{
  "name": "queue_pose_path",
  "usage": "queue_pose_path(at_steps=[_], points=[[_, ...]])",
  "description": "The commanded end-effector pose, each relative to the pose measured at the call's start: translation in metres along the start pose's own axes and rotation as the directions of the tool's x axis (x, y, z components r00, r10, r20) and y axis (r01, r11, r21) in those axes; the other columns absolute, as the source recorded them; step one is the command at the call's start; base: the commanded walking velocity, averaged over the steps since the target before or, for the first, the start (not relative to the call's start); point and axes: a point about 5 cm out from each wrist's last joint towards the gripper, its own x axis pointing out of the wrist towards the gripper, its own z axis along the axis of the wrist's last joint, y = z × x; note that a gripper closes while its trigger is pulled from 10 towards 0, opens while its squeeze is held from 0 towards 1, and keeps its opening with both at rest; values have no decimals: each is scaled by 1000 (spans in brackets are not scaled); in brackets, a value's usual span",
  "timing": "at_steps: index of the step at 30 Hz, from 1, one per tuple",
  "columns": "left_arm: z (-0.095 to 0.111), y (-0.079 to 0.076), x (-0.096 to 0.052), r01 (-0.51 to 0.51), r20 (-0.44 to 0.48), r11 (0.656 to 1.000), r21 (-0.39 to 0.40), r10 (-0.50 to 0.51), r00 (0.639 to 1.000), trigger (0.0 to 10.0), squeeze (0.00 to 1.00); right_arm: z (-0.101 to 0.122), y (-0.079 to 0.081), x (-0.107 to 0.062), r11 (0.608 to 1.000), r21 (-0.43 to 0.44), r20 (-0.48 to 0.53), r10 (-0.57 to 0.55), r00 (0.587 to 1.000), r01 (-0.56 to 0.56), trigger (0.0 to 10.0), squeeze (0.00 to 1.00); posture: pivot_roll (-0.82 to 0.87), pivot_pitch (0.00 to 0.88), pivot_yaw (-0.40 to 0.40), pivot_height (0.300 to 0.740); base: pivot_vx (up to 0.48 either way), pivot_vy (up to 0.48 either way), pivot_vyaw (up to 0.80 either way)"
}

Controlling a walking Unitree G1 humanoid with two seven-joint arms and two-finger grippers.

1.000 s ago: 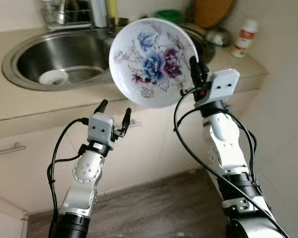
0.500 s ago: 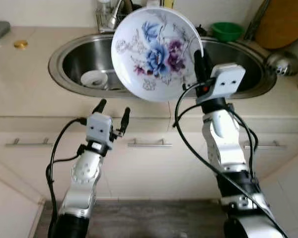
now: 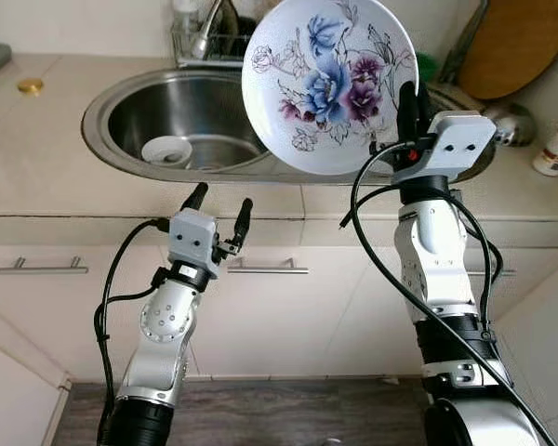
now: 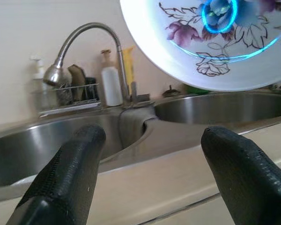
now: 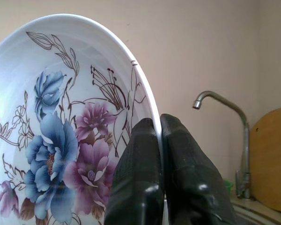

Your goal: Kitchen organization

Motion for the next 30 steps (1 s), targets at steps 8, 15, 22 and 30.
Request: queue_pose_path(at_steps=[8,15,22,30], points=[[8,-3,4,15,44,1000,2,-15,999,10000,0,7,-3,4,1000,-4,46,-15,999,16,0,0,17,0,-62,740,106,0,0],[8,-4,3,16,44,1000,-1,-16,999,10000,0,6,-2,4,1000,-5,41,-14,999,14,0,0,15,0,-64,740,118,0,0],[8,-4,3,17,47,1000,-3,-16,999,10000,0,5,-2,3,1000,-9,35,-11,999,11,0,0,14,0,-64,740,39,0,0],[9,-4,3,15,49,1000,-5,-14,999,10000,0,4,-2,2,1000,-12,33,-9,999,10,0,0,14,0,-64,740,183,0,0]])
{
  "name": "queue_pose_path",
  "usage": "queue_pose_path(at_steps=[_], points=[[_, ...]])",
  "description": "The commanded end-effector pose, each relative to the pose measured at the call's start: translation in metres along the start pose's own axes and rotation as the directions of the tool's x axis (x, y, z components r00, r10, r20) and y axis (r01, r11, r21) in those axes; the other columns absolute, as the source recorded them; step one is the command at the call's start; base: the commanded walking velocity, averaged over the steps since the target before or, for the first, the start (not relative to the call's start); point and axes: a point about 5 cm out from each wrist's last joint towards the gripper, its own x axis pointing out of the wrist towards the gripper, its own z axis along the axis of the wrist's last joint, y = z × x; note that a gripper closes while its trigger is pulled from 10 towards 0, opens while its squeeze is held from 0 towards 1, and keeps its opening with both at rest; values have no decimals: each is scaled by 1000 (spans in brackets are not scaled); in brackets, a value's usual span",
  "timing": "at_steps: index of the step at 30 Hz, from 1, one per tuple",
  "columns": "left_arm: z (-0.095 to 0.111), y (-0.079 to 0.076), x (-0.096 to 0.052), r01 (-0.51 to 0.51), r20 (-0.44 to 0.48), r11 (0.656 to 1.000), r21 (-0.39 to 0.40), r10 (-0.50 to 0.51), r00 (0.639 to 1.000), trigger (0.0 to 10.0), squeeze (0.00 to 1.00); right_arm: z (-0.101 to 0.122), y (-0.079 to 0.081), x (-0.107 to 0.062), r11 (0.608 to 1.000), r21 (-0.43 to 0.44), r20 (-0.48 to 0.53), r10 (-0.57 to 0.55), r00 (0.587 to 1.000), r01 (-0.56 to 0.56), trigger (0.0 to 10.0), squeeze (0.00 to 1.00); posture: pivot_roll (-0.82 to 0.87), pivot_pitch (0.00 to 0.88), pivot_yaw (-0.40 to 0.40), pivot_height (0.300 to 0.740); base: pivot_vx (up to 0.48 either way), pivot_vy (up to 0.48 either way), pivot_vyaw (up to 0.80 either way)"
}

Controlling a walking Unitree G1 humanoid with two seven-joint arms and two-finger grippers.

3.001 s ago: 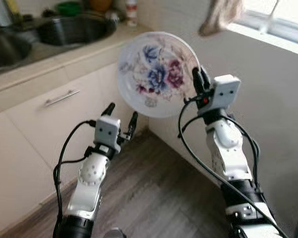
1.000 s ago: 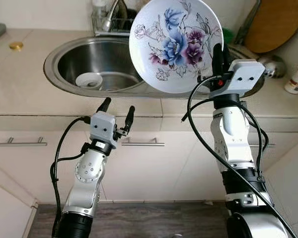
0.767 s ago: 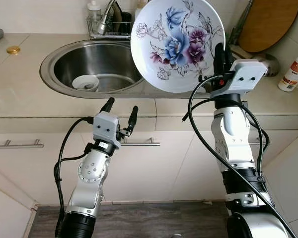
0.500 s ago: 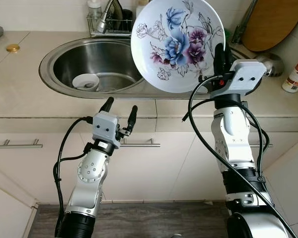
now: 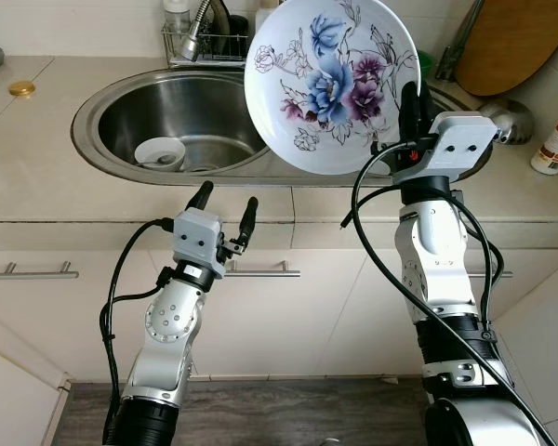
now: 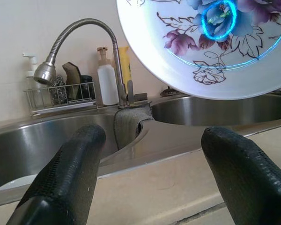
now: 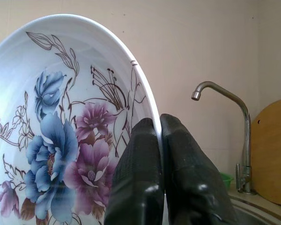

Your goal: Kitchen organization

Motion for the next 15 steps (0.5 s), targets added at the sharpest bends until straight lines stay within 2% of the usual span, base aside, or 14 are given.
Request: queue_pose_path(at_steps=[1,15], points=[[7,-3,3,11,36,1000,-1,-11,999,10000,0,6,-3,3,1000,-9,38,-9,999,10,0,0,14,0,-64,740,240,0,0],[7,-3,4,17,39,1000,-2,-17,999,10000,0,3,-3,2,1000,-11,32,-8,999,8,0,0,15,0,-62,740,293,0,0]])
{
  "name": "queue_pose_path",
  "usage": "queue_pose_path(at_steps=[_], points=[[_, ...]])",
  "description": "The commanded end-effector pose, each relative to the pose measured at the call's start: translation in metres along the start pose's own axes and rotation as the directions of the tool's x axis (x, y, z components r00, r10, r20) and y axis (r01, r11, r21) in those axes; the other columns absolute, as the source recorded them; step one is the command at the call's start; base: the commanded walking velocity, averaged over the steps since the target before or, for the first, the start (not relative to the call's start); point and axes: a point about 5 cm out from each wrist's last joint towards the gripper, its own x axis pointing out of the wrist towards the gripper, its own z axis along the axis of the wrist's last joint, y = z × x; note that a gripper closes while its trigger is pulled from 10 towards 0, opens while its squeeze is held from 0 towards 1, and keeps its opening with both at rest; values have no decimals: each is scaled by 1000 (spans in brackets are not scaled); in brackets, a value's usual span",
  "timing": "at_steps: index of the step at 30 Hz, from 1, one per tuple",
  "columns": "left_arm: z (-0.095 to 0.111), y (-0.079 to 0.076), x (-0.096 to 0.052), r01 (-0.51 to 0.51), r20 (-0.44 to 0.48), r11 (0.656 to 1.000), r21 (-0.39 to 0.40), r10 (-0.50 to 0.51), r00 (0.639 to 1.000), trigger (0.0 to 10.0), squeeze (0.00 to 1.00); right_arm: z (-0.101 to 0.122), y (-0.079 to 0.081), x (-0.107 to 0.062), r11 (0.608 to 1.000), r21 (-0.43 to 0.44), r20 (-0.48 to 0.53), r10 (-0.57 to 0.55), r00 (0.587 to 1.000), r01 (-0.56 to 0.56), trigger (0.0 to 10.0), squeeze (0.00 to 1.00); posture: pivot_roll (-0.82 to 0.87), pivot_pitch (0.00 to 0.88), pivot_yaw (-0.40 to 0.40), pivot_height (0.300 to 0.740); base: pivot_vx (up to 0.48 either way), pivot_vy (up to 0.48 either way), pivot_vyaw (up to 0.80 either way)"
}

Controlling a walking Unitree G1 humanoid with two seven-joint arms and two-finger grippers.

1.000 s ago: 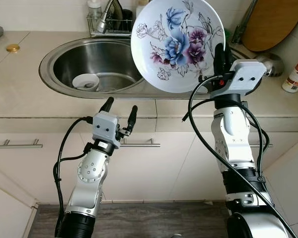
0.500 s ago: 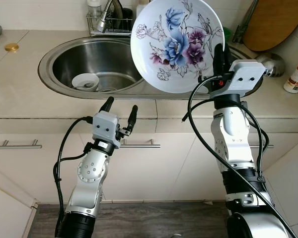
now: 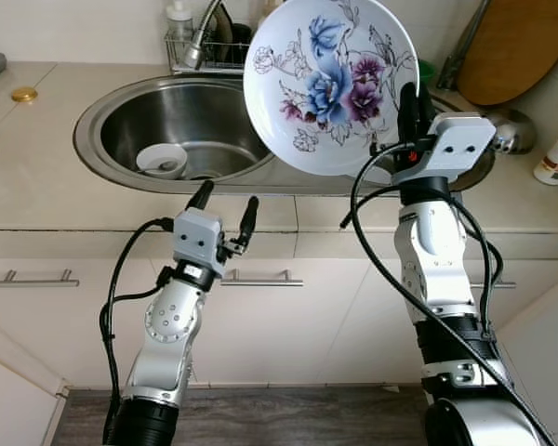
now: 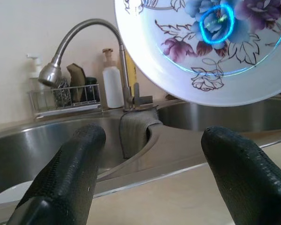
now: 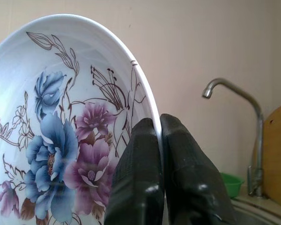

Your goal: Kitchen organization

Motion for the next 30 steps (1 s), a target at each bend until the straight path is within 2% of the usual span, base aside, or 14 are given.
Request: queue_pose_path(at_steps=[1,30], points=[[6,-3,4,13,29,1000,-4,-12,999,10000,0,6,-3,3,1000,-9,42,-10,999,11,0,0,15,0,-62,740,266,0,0],[5,-5,4,24,30,1000,-7,-24,999,10000,0,1,-3,0,1000,-18,27,-10,1000,11,0,0,15,0,-60,740,324,0,0]])
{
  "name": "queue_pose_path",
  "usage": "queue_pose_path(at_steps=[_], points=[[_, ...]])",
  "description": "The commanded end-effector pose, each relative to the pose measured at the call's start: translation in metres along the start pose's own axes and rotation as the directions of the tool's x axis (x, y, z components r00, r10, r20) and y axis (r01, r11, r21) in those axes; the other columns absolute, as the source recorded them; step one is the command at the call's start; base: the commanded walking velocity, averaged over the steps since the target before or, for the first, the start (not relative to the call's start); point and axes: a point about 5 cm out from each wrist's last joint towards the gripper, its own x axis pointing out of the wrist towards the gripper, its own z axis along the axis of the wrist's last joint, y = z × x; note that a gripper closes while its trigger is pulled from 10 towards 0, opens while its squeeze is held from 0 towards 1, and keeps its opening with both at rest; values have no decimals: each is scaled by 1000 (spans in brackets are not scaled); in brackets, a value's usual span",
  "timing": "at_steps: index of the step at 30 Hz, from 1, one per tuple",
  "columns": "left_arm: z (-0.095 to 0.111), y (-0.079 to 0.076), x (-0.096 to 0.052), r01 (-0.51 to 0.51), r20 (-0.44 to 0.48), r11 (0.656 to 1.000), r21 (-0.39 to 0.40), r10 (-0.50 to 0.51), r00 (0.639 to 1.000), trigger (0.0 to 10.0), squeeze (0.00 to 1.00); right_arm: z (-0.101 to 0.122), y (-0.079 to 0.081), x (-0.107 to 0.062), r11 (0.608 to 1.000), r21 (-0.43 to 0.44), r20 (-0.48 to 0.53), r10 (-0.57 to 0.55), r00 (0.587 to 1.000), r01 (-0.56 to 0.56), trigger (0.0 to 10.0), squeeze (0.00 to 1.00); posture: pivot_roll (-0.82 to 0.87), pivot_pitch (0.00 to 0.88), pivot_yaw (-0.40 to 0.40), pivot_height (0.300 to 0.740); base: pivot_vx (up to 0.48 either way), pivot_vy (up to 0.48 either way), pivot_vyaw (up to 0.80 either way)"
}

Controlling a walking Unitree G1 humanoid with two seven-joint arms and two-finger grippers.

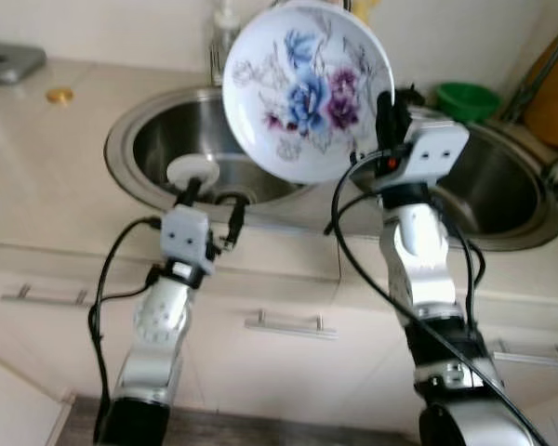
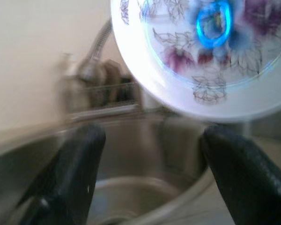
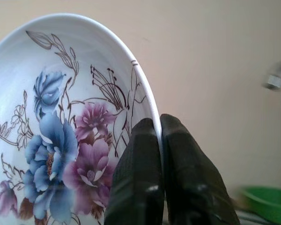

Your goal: Kitchen organization

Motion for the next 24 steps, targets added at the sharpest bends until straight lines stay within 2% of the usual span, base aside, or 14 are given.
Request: queue_pose_path(at_steps=[1,9,11,19,24], points=[[4,-5,3,27,15,1000,0,-27,1000,10000,0,7,-7,4,999,-3,39,-36,999,36,0,0,15,0,-60,740,405,0,0],[3,-5,2,25,14,1000,0,-25,1000,10000,0,4,-9,4,999,-3,26,-39,999,39,0,0,16,0,-62,740,299,0,0],[4,-5,3,21,14,1000,-2,-21,1000,10000,0,0,-12,4,999,-8,-5,-53,999,53,0,0,16,0,-64,740,141,0,0],[4,-6,3,25,17,1000,-10,-25,1000,10000,0,-8,-20,2,995,-38,-54,-94,994,92,0,0,16,0,-64,740,0,0,-800],[4,-7,3,30,15,1000,-9,-30,999,10000,0,-21,-23,0,993,-85,-142,-96,985,85,0,0,15,0,-66,740,0,0,0]])
